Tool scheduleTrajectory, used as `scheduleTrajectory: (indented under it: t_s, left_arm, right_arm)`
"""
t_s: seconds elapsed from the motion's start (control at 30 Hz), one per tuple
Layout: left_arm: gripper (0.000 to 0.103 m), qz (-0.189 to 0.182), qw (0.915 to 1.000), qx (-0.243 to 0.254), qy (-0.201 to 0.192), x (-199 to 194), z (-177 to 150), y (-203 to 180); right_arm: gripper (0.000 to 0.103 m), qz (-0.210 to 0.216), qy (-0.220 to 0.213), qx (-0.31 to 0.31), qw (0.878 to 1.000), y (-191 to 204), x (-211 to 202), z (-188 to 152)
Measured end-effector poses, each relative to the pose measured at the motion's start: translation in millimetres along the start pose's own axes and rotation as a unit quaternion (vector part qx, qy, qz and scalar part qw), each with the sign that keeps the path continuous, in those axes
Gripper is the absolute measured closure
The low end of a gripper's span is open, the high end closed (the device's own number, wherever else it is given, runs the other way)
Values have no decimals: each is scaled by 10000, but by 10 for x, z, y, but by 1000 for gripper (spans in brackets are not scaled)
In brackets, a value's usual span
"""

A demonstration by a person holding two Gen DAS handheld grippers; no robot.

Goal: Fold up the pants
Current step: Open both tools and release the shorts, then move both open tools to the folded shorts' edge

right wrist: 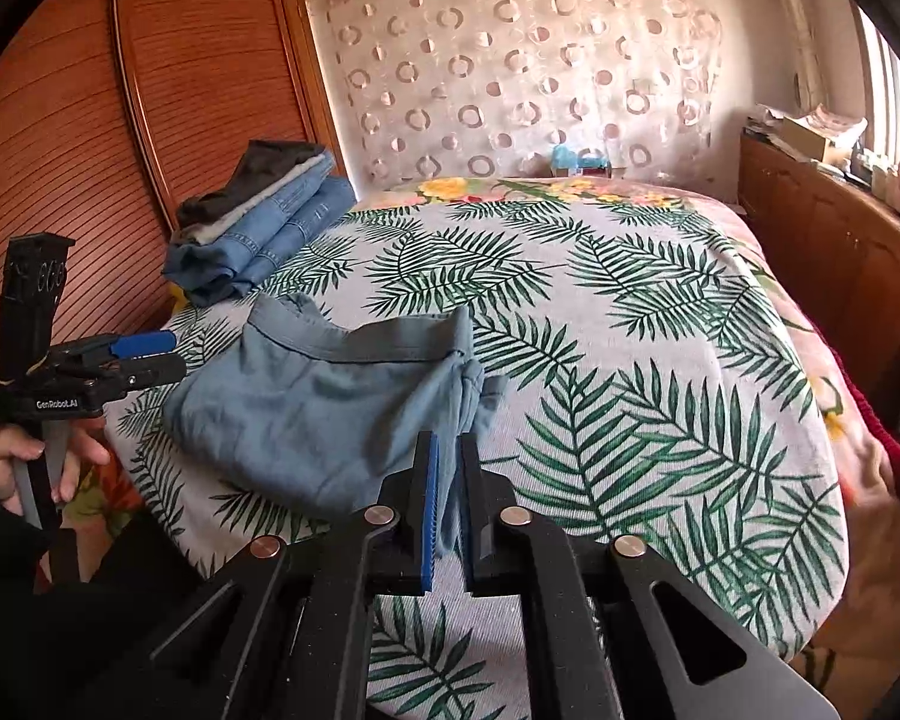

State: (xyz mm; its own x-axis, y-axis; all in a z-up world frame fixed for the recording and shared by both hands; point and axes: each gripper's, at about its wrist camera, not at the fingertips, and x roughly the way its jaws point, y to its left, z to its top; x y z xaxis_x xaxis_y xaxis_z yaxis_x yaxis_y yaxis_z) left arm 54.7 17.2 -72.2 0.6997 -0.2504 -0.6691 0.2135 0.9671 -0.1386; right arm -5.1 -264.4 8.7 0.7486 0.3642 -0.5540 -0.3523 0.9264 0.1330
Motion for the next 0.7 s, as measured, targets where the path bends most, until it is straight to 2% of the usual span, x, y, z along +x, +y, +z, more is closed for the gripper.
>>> scheduleTrajectory:
  t_s: [0.03,0.2,0.4,0.7]
  left_arm:
    - [21,-15,10000,-17,23,48,30,9]
    - [21,-27,10000,-38,88,234,121,55]
    - [21,103,9997,-76,188,455,213,154]
    - [24,142,9993,-100,339,601,195,229]
  right_arm:
    - [91,-19,4,-13,10000,2,25,16]
    - [67,-129,128,-66,9998,9,249,103]
    - [62,-165,358,-37,9992,0,589,193]
    - [61,-153,605,306,9976,-87,906,303]
